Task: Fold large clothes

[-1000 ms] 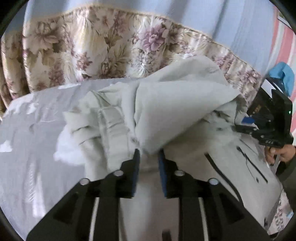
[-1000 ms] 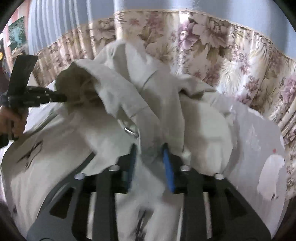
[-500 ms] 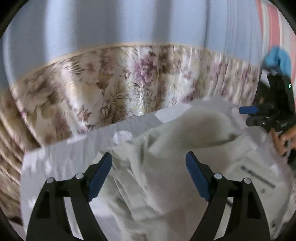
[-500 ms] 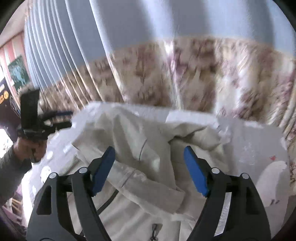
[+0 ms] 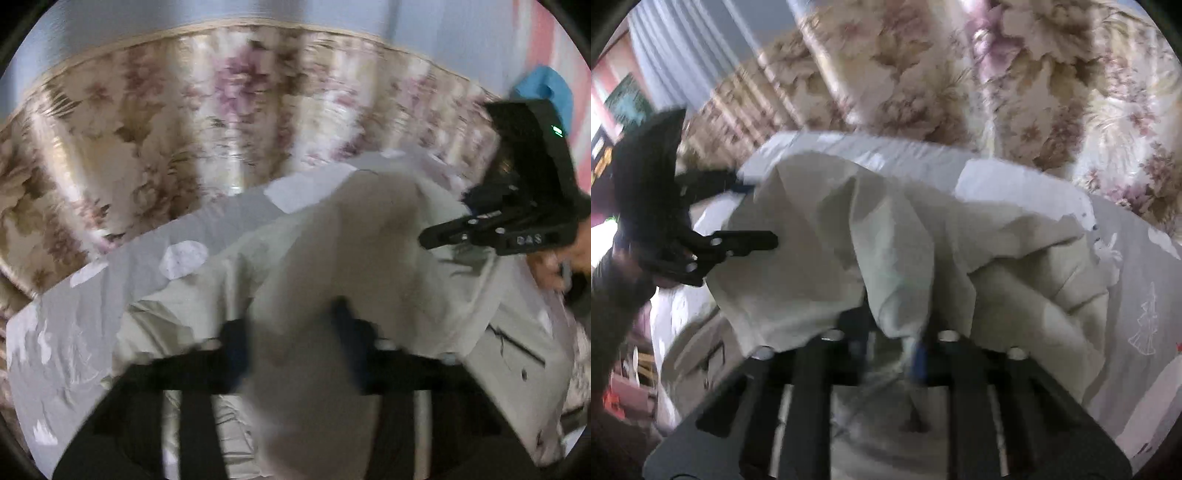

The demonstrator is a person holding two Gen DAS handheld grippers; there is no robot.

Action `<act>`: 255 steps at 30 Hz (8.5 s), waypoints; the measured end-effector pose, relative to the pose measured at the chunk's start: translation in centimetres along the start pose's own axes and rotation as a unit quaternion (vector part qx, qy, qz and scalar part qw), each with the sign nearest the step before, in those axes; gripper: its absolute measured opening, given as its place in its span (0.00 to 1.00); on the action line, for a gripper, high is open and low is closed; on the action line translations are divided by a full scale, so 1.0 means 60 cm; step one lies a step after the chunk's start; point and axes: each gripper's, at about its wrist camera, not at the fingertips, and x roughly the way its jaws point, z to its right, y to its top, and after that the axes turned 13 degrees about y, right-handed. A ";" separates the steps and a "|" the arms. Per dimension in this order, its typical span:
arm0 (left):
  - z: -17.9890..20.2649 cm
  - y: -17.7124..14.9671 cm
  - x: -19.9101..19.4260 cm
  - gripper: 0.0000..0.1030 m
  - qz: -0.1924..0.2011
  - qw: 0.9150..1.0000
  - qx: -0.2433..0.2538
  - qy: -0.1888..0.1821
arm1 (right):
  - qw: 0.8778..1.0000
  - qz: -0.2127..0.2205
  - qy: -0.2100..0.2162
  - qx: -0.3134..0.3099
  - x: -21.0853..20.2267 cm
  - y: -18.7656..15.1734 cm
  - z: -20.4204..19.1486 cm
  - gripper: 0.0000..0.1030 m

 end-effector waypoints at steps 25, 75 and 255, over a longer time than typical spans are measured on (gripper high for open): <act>-0.040 0.001 -0.041 0.78 0.106 0.983 -0.146 -0.040 | 0.961 0.237 -0.068 -0.128 -0.126 0.003 -0.105 0.07; 0.052 -0.117 -0.001 0.04 0.071 0.995 0.071 -0.001 | 0.988 -0.002 -0.086 -0.125 0.043 -0.172 -0.096 0.34; -0.209 -0.029 -0.008 0.13 0.018 0.959 -0.229 0.164 | 0.943 0.187 -0.261 0.087 -0.191 -0.054 0.074 0.08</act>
